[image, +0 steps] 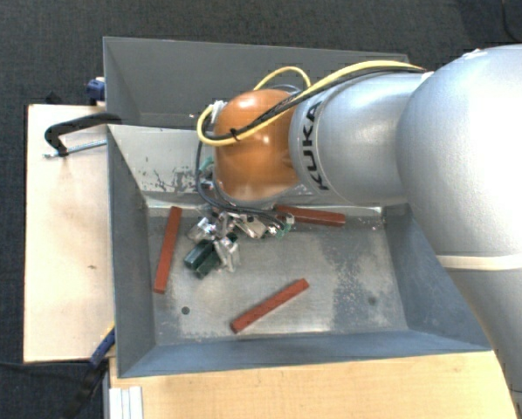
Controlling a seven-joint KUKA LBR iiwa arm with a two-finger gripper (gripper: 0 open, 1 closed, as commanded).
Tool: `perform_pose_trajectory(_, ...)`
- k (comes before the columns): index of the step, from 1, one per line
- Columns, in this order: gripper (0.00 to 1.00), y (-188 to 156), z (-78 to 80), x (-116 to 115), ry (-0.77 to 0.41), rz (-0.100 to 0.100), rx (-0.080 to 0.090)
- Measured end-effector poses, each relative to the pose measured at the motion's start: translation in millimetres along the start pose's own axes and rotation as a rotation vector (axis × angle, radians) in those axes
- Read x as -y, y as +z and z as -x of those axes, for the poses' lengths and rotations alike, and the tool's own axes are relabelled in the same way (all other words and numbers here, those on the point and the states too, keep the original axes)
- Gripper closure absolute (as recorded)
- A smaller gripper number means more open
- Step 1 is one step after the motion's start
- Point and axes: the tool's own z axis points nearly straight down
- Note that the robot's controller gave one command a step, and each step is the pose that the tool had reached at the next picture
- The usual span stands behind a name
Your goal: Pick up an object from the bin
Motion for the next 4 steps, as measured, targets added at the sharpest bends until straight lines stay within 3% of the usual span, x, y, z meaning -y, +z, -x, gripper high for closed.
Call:
perform_pose_trajectory(2,1.0,-3,-0.8,-1,-0.013,0.001,-0.002)
perform_pose_trajectory(4,1.0,-35,-1.6,-2,-0.009,0.004,-0.005)
